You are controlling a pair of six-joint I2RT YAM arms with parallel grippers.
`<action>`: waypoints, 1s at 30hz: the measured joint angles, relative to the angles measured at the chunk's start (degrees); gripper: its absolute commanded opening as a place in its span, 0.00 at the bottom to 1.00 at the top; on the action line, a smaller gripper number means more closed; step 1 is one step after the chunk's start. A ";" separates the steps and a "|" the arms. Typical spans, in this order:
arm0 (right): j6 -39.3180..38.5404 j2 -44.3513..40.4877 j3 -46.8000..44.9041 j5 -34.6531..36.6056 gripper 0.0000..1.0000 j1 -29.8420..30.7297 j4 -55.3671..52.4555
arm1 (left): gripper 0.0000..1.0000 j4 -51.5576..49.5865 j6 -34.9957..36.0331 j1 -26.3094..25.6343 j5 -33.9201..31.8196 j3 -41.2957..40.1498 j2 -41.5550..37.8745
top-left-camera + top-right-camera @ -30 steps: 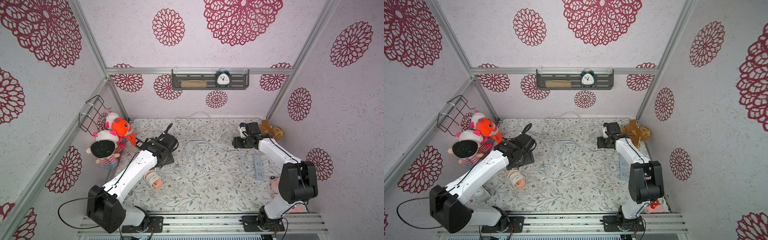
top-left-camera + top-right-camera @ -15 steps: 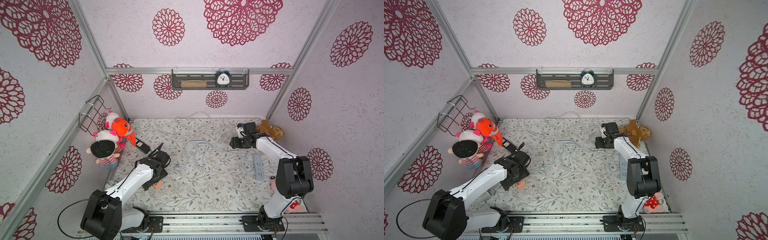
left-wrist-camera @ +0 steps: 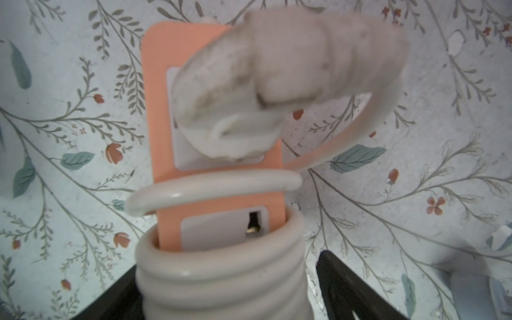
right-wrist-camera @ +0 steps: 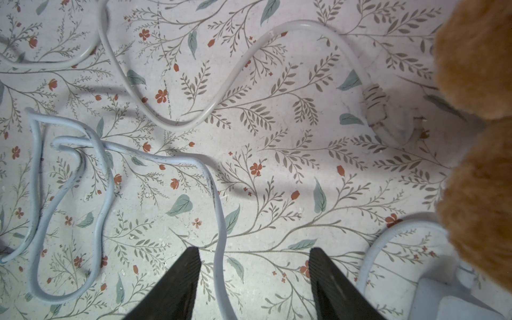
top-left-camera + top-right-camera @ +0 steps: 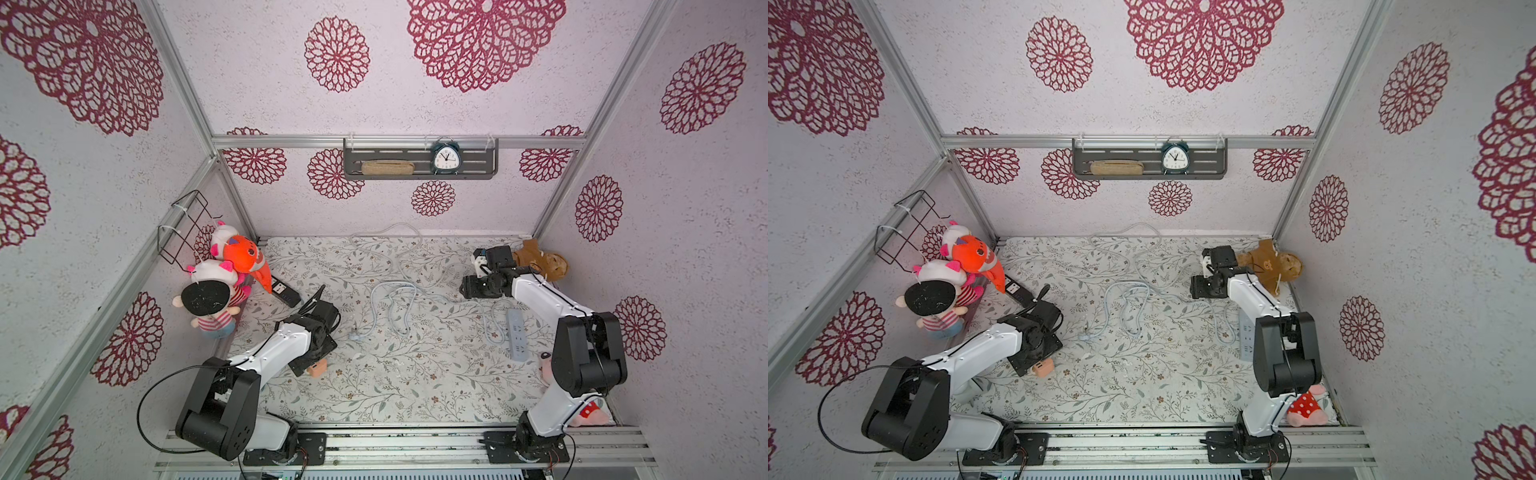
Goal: Unwrap the cord wrapped around the power strip
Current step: Pick up the power strip from the center of the board.
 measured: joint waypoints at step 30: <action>-11.34 -8.17 2.69 -15.28 0.59 4.26 -5.75 | 0.00 -9.29 43.52 -4.70 16.22 27.47 -1.22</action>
